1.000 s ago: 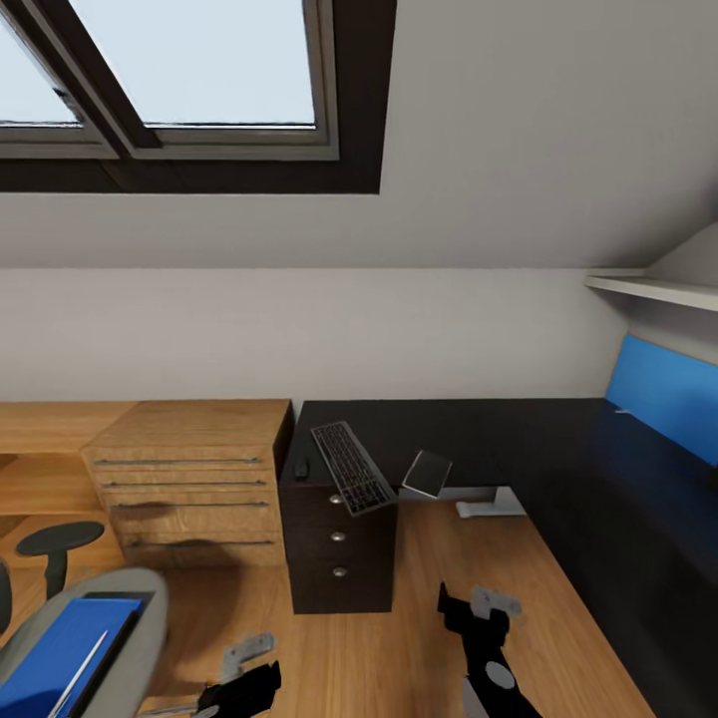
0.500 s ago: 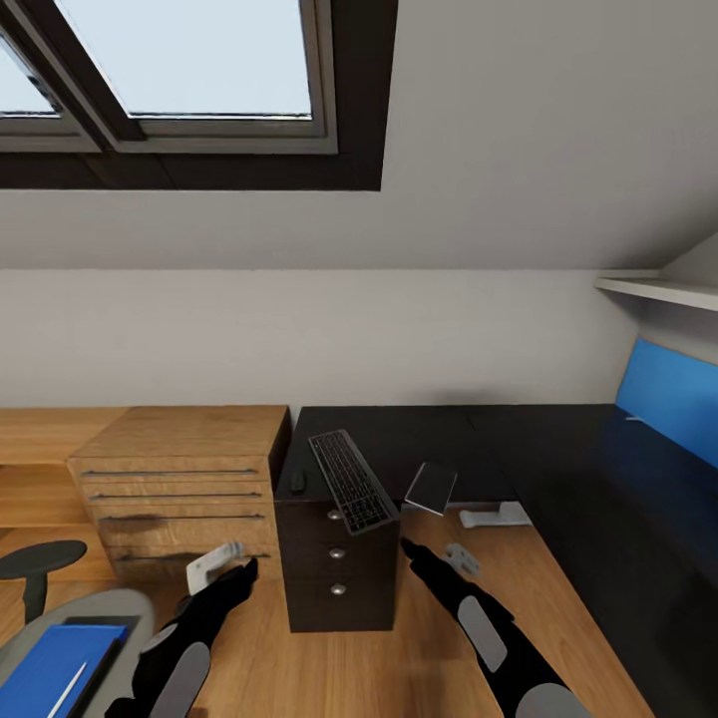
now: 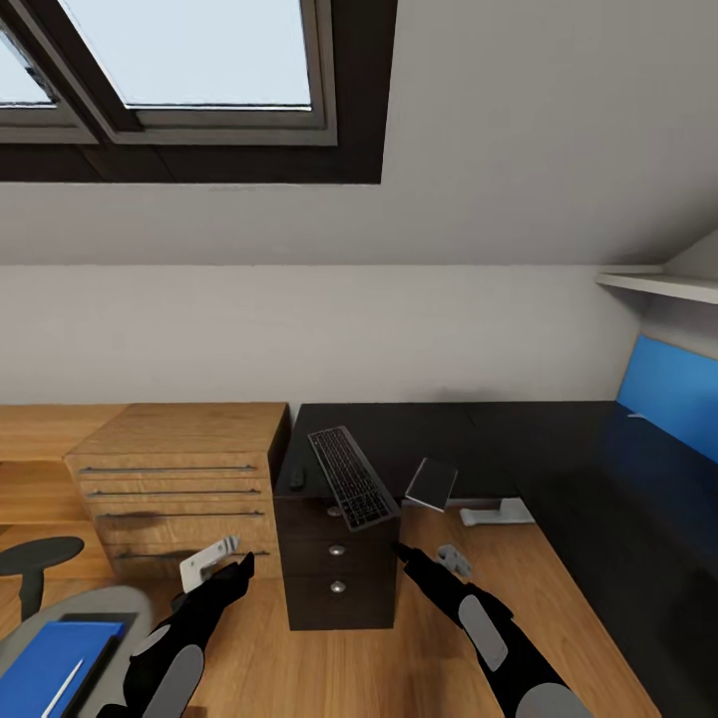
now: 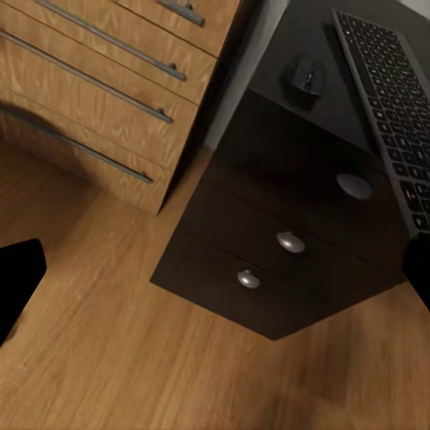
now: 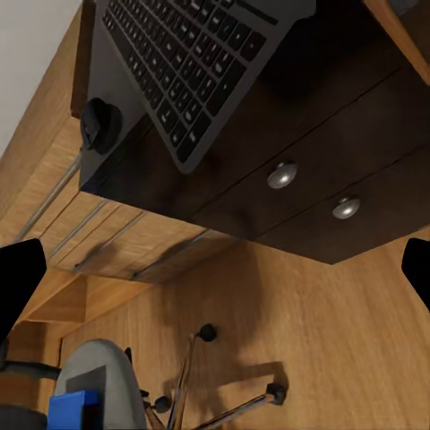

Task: In the bedroom, organize the workspace by keeping the computer under the desk, ensuring the monitor is on the desk, placing the keyboard on the desk next to the monitor, placing the mouse on the desk next to the keyboard, moving the folder from the swivel chair onto the desk next to the mouse, stacking the notebook on top of the folder with the pen on top of the notebook, and positioning the swivel chair next to the desk.

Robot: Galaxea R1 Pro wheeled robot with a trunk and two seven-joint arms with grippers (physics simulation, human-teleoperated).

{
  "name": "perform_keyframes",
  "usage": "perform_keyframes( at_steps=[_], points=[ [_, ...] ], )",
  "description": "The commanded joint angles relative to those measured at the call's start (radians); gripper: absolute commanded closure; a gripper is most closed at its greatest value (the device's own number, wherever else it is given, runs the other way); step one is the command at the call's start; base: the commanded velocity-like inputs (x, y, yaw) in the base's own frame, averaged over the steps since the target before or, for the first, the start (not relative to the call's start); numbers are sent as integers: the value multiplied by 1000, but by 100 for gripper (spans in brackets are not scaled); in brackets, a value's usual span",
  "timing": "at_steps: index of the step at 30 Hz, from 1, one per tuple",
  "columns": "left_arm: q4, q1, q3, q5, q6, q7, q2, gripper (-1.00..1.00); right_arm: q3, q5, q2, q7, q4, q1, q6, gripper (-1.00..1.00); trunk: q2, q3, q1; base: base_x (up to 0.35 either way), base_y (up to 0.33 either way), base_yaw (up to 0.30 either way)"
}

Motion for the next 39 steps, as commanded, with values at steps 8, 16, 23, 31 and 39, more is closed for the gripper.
perform_keyframes(
  at_steps=[8, 16, 23, 31, 39],
  points=[
    [-2, -1, -2, 9, 5, 9, 1, -100, -7, -7, 1, 7, 0, -1, 6, -100, -57, -27, 31, 0, 0, 0],
    [-2, -1, -2, 10, 32, 9, 1, -100, -7, -7, 1, 8, 4, -1, 0, -100, -113, -52, 62, 0, 0, 70],
    [-2, -1, -2, 11, 40, 9, 0, -100, -7, -10, 1, 10, 6, -1, 0, -100, -162, -75, 88, 0, 0, 231],
    [0, -1, -2, 12, 40, 9, 0, -100, -8, -9, 1, 9, 9, -1, -3, -100, -218, -102, 119, 0, 0, 74],
    [0, -1, -4, 10, 40, 9, 0, -100, -13, -29, -53, 46, 104, -1, -129, -100, -274, -127, 150, 0, 0, 1]
  ],
)
